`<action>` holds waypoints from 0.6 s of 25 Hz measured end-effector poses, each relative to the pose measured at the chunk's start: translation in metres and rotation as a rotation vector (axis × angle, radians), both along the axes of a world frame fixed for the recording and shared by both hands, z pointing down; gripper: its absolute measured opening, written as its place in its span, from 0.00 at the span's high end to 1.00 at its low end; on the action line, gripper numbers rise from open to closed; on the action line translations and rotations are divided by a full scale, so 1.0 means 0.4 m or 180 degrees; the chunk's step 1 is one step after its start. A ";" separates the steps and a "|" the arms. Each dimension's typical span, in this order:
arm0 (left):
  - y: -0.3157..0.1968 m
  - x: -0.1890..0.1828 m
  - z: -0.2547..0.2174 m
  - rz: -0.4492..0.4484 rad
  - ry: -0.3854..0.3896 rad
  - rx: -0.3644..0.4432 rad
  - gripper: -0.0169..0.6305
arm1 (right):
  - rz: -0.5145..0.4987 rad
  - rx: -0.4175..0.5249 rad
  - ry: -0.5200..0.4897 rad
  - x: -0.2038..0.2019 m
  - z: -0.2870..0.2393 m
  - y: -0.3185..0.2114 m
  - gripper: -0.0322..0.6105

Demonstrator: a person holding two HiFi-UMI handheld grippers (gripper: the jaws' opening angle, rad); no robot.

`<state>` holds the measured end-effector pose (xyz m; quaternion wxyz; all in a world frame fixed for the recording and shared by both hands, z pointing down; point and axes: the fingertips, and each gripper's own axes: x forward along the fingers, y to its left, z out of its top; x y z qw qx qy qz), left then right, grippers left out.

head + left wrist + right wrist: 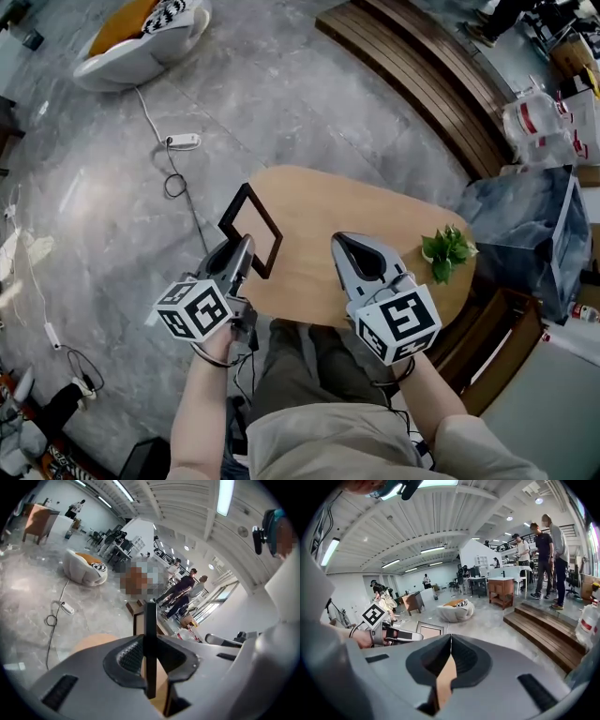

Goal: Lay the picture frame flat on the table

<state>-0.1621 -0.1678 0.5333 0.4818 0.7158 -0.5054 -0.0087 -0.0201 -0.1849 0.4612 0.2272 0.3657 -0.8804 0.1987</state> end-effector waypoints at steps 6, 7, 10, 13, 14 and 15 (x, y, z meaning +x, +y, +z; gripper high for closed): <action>0.001 -0.008 0.197 -0.0172 0.0379 -0.0284 0.87 | -0.0066 -0.0171 0.0041 -0.049 0.145 -0.027 0.95; 0.004 -0.009 0.237 -0.0221 0.0447 -0.0358 0.87 | -0.0072 -0.0199 0.0045 -0.055 0.171 -0.032 0.95; 0.017 -0.012 0.348 -0.0315 0.0531 -0.0549 0.87 | -0.0093 -0.0291 0.0040 -0.073 0.245 -0.044 0.95; 0.026 -0.012 0.444 -0.0389 0.0694 -0.0686 0.87 | -0.0102 -0.0382 0.0021 -0.092 0.316 -0.054 0.95; 0.026 -0.014 0.474 -0.0418 0.0754 -0.0720 0.87 | -0.0101 -0.0407 0.0024 -0.098 0.340 -0.058 0.95; 0.026 -0.017 0.501 -0.0452 0.0810 -0.0747 0.87 | -0.0100 -0.0432 0.0028 -0.103 0.363 -0.062 0.95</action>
